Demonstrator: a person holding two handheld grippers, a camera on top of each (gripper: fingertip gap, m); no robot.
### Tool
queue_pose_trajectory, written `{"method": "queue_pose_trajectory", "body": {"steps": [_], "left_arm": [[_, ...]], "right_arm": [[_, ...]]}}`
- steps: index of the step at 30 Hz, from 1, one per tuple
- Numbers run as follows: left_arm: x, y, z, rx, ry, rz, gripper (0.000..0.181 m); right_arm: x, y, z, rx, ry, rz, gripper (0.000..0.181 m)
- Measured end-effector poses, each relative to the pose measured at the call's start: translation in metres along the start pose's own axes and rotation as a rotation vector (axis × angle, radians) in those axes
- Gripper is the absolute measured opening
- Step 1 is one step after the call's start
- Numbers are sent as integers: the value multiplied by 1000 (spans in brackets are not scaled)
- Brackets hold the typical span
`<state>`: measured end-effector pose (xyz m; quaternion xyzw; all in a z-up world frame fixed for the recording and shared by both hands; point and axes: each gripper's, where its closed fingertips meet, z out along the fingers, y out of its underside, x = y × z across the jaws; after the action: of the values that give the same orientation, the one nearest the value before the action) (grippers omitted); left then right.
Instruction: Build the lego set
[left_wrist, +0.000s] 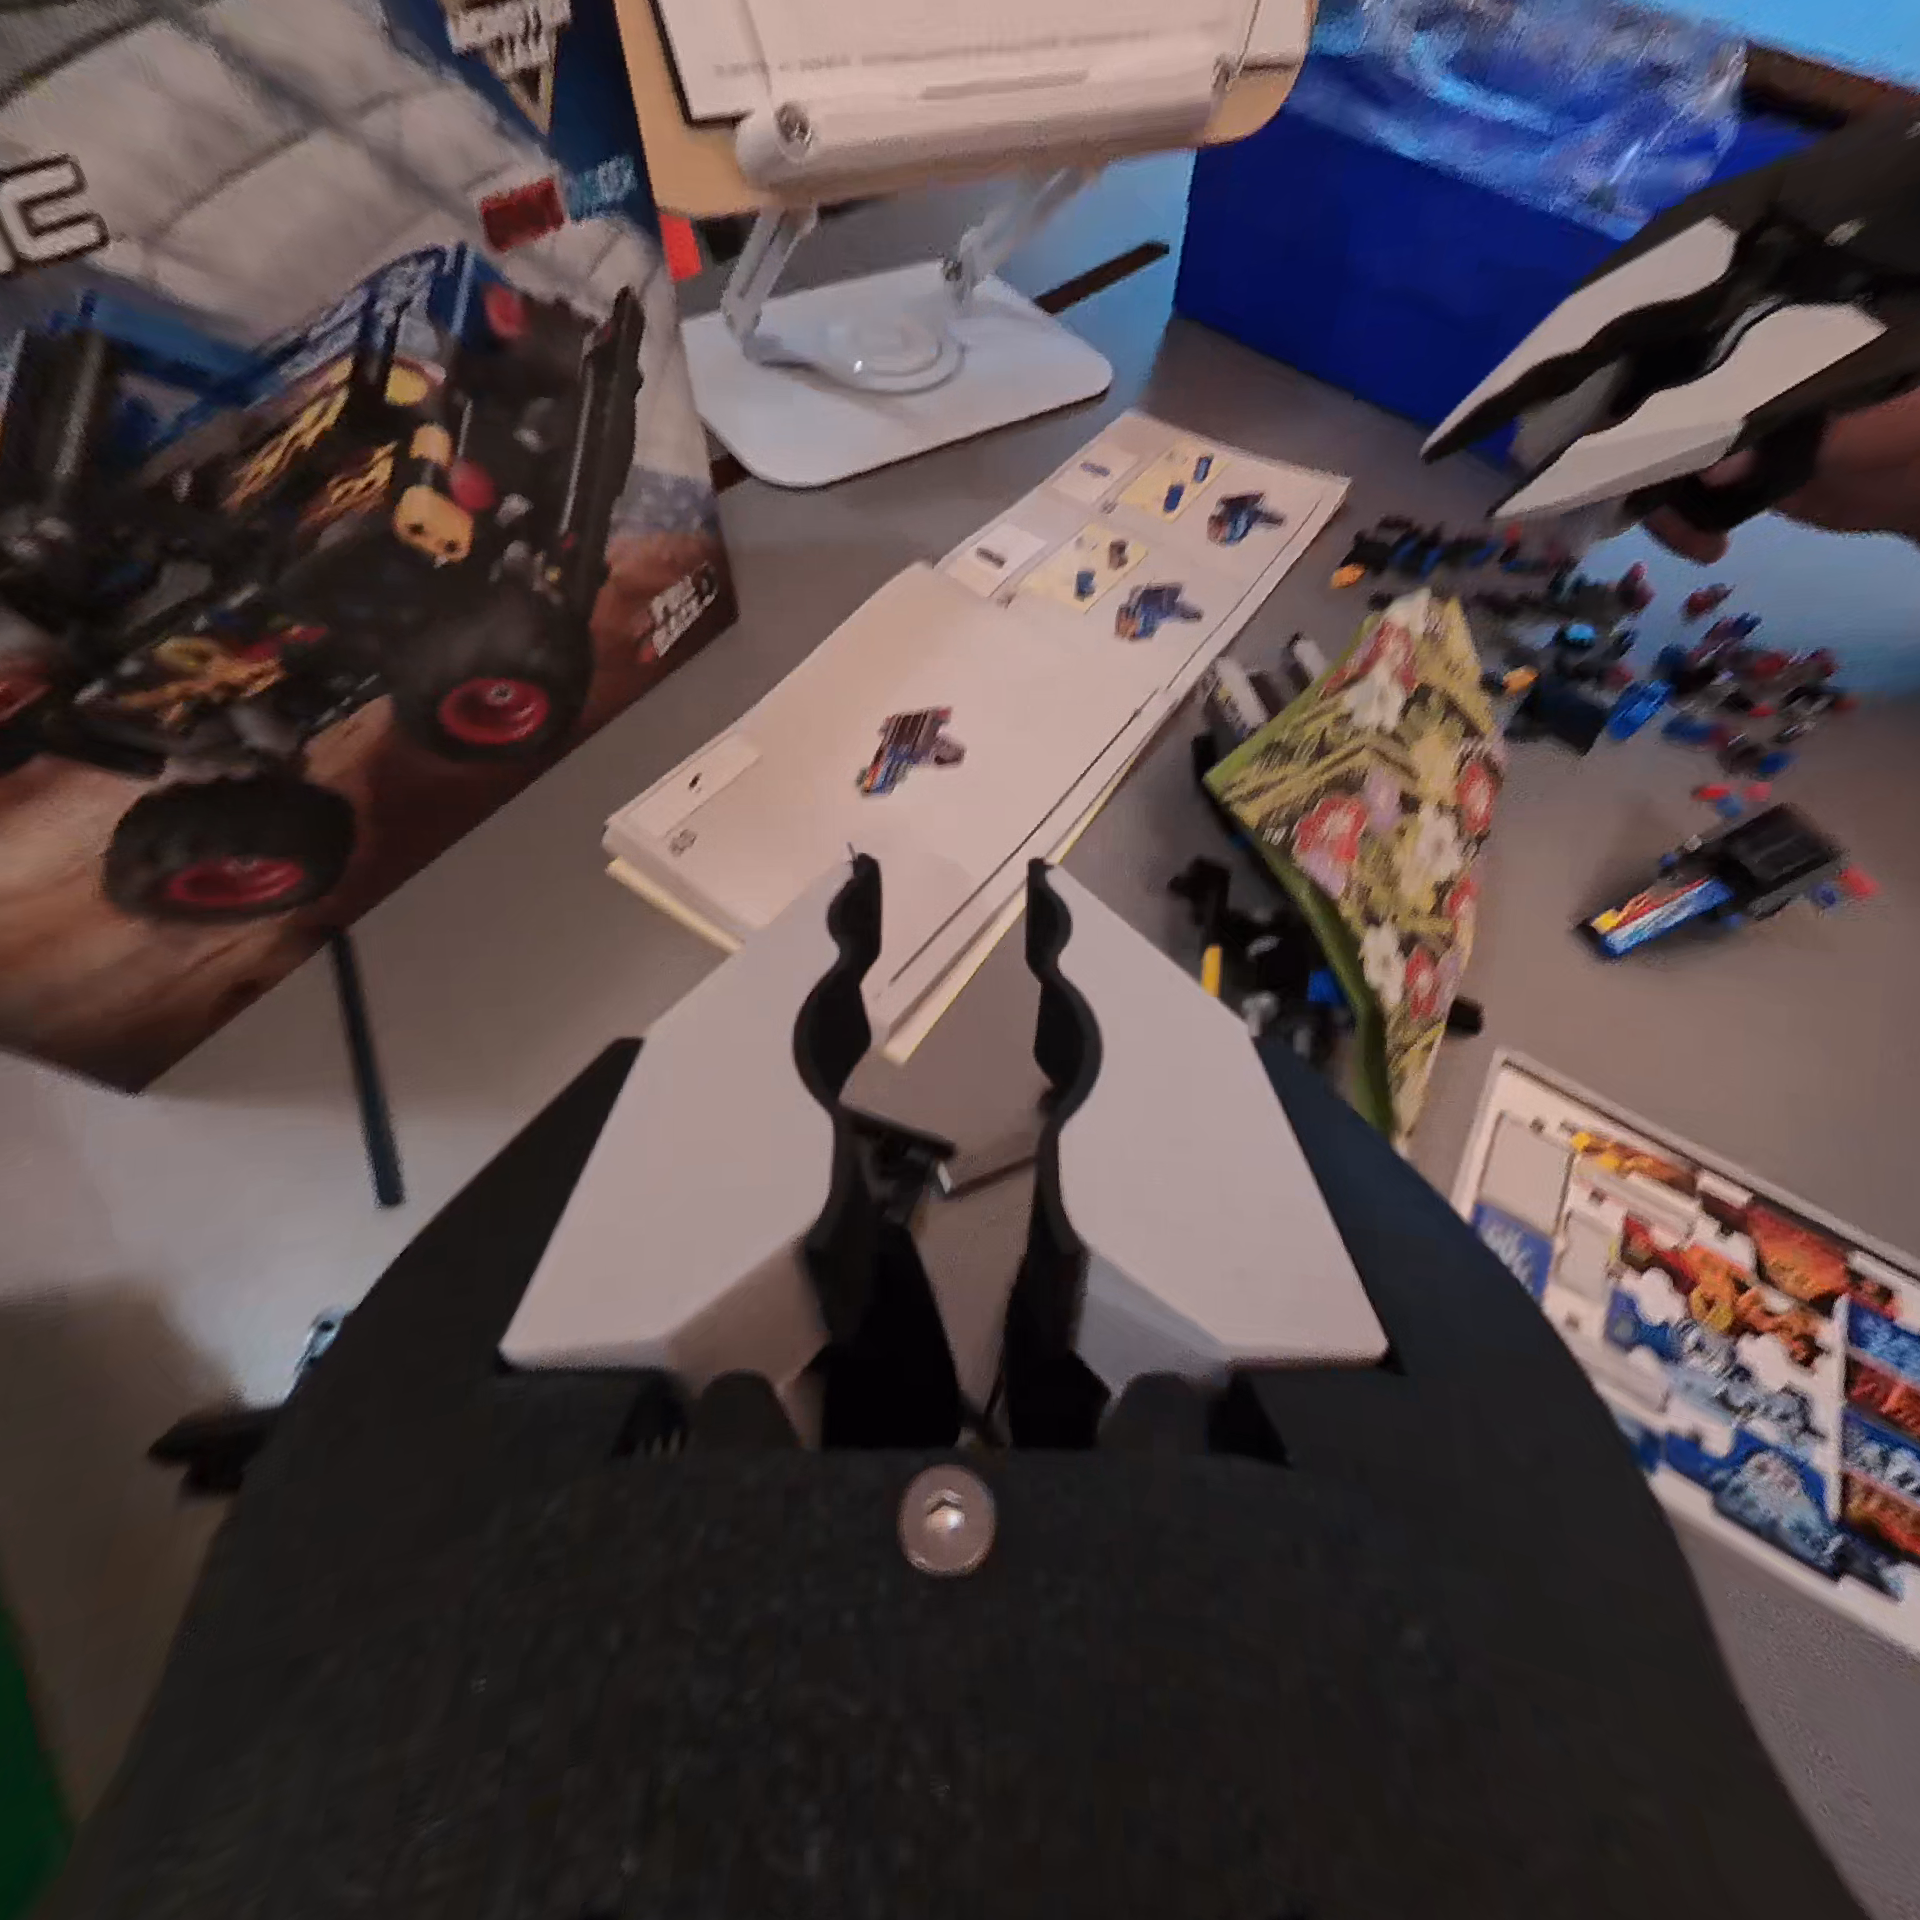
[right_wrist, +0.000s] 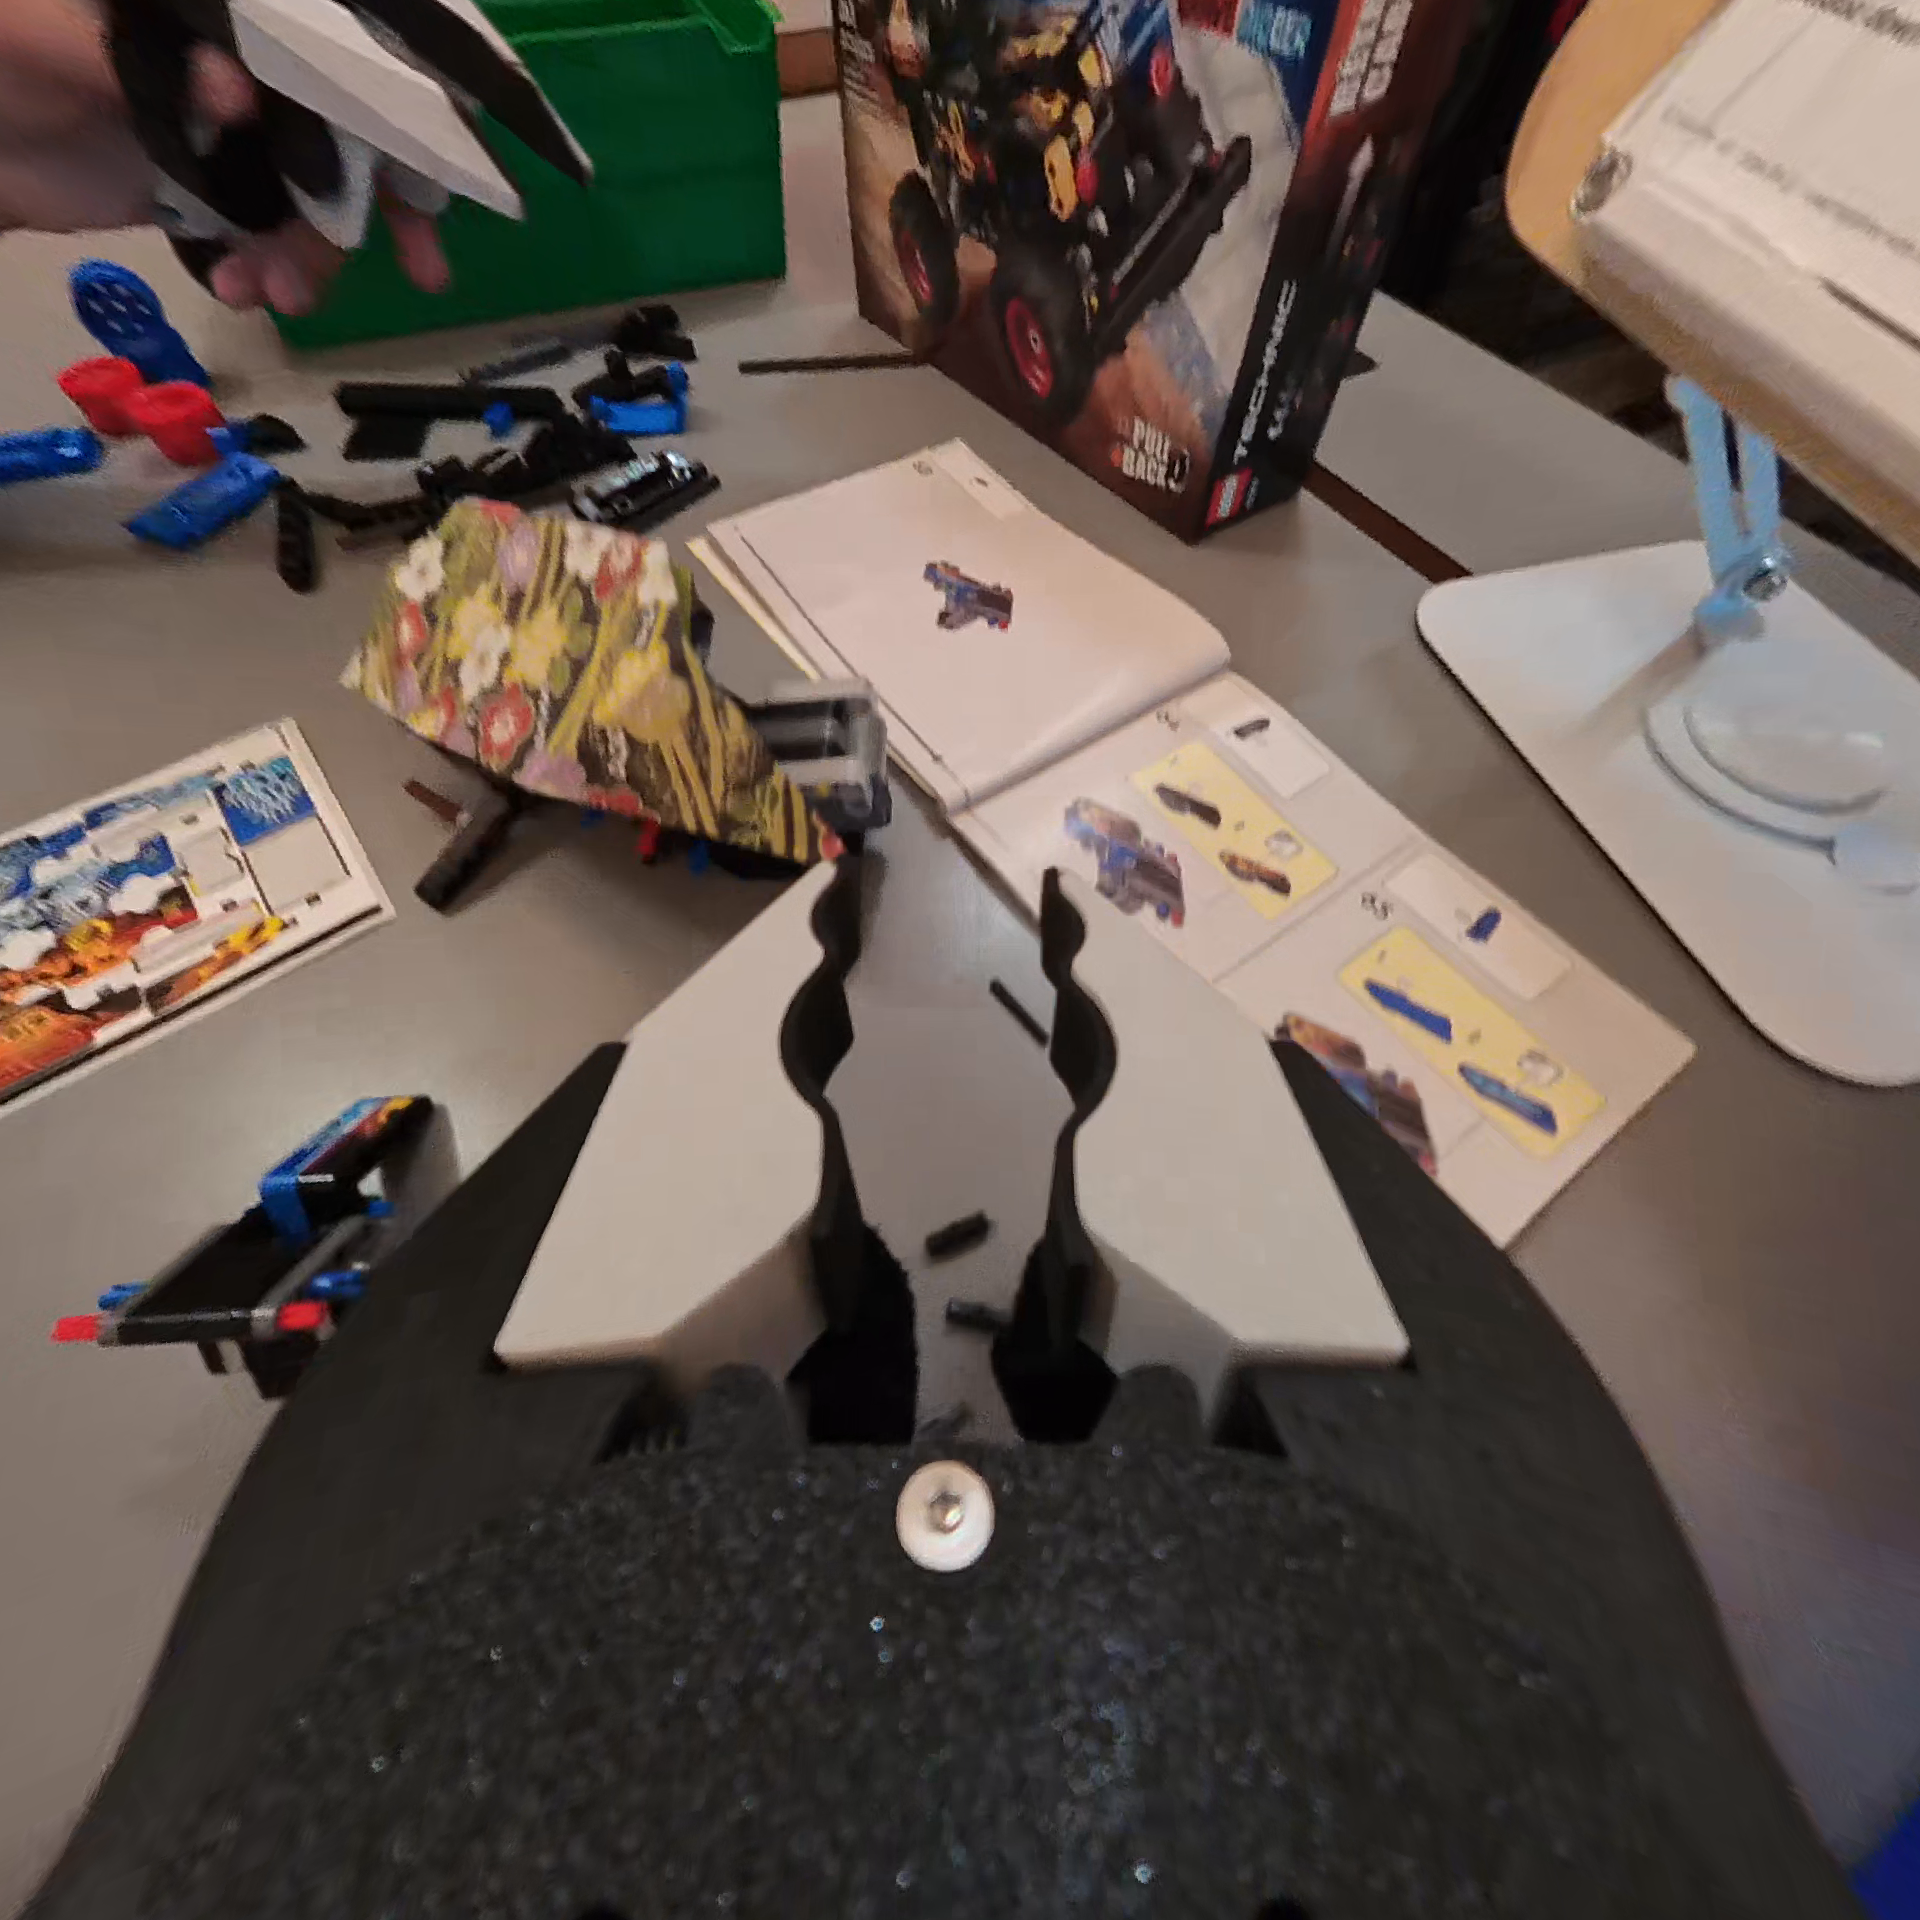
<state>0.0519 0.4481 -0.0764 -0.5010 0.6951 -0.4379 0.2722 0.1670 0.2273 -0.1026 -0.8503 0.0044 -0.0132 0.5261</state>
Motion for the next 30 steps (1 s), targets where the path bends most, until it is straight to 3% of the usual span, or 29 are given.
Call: {"method": "queue_pose_trajectory", "body": {"steps": [3, 8, 13, 20, 26, 30], "left_arm": [[-5, 16, -3, 27, -30, -8, 24], [18, 20, 8, 20, 137, -79, 27], [7, 29, 10, -8, 33, -41, 25], [8, 22, 6, 25, -2, 7, 22], [13, 19, 7, 34, -31, 99, 20], [14, 16, 5, 46, -60, 150, 17]], "right_arm": [[-8, 15, -3, 4, 13, 14, 37], [-14, 23, 2, -40, -32, 37, 37], [-14, 22, 3, -9, -60, 86, 36], [-4, 19, -4, -5, -7, 47, 36], [19, 4, -35, 9, 131, 12, 33], [7, 46, -48, -181, 127, 105, 29]]}}
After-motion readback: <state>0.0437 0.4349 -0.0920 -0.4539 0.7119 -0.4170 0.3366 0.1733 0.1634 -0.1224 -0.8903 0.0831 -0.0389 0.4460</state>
